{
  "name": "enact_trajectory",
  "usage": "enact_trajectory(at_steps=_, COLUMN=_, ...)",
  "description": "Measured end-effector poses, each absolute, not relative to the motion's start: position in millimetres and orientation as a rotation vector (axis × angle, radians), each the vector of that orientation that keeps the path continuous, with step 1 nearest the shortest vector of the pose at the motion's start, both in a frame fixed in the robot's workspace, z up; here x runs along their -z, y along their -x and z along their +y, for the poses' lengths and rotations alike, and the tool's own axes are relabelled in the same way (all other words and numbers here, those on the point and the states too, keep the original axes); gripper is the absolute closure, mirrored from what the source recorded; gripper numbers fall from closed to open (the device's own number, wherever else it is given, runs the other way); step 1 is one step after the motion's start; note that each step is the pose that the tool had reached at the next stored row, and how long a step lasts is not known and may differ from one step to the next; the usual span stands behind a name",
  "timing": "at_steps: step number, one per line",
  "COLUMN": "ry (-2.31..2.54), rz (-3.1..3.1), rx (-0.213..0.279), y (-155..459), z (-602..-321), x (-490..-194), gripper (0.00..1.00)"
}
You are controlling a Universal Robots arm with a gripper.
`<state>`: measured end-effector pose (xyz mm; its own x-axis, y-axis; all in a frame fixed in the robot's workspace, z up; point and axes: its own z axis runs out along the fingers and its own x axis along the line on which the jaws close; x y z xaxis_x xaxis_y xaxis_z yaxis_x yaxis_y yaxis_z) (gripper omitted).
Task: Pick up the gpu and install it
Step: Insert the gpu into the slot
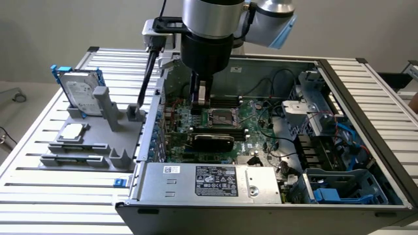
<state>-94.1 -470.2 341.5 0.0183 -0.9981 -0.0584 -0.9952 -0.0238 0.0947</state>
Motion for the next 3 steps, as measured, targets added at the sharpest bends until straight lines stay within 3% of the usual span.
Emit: enact_trajectory(at_steps=3, ry=-2.222, rz=-2.176, rx=0.169, y=94.1, z=-470.2, x=-341.5, gripper=0.89)
